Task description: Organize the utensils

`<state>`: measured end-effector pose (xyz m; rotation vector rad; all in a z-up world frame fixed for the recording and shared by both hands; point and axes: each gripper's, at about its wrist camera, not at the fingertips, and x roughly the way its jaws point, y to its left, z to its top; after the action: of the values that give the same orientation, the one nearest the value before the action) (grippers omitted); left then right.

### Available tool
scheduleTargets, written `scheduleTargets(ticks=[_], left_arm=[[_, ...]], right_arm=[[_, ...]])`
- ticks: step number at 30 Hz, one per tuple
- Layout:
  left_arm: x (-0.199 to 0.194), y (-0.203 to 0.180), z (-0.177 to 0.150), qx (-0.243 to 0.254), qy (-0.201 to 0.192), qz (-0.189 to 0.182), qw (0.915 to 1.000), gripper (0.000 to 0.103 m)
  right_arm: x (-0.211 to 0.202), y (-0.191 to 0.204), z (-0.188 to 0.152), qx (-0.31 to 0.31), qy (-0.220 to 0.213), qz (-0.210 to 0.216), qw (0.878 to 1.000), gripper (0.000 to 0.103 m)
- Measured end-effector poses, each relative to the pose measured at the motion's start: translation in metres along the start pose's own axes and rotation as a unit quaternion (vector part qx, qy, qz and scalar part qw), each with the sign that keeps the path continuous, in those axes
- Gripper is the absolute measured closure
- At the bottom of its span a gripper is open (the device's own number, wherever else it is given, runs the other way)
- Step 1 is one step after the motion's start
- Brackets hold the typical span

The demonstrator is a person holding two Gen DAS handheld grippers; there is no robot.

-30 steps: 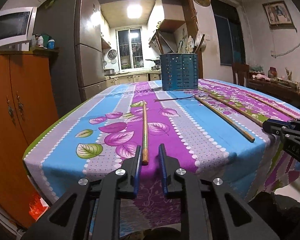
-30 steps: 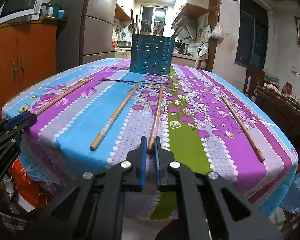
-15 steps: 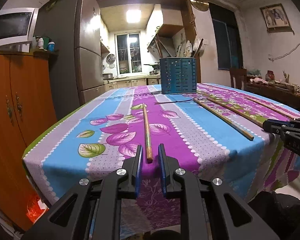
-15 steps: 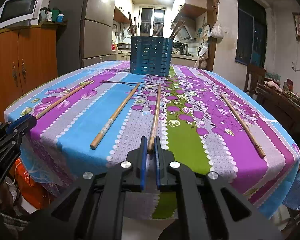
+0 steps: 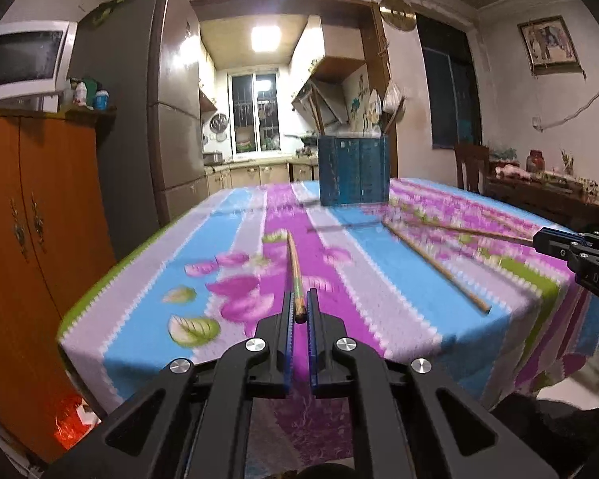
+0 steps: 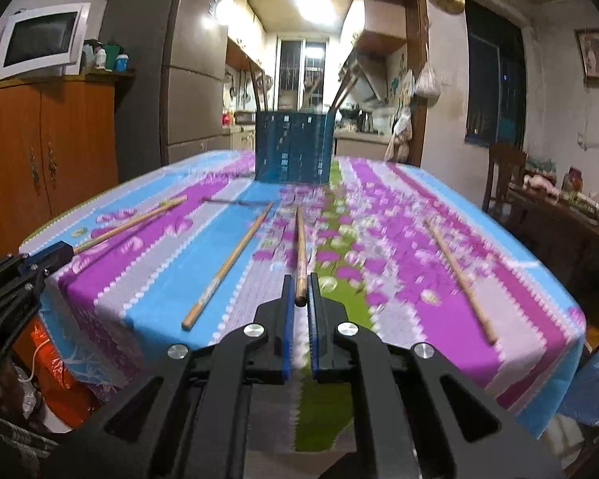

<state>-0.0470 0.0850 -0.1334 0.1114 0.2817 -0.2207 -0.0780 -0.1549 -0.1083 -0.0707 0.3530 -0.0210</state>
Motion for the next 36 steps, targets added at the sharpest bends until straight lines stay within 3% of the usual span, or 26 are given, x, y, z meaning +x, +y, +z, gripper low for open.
scheduleTargets(ticks=[6,14,22,30,36], left_arm=[[-0.02,0.009,0.047,-0.011,-0.04,0.006,0.9991,0.096],[-0.016,0.026,0.117,-0.036,-0.049,-0.023,0.9979,0.096],[0.008,0.028,0.181,-0.029,-0.038,-0.045,0.9978,0.096],[0.04,0.024,0.209,-0.024,-0.025,-0.023,0.9991,0.096],[0.065,0.025,0.231,-0.034,-0.01,-0.032,0.9989,0.096]], right_arm=[[-0.022,-0.012,0.044,-0.029,-0.066,0.009,0.997,0.098],[-0.026,-0.037,0.113,-0.025,-0.106,0.053,0.993,0.098],[-0.011,-0.057,0.164,-0.017,-0.115,0.076,0.99,0.098],[0.018,-0.062,0.196,-0.014,-0.084,0.115,0.99,0.098],[0.03,-0.062,0.217,-0.01,-0.081,0.127,0.988,0.098]])
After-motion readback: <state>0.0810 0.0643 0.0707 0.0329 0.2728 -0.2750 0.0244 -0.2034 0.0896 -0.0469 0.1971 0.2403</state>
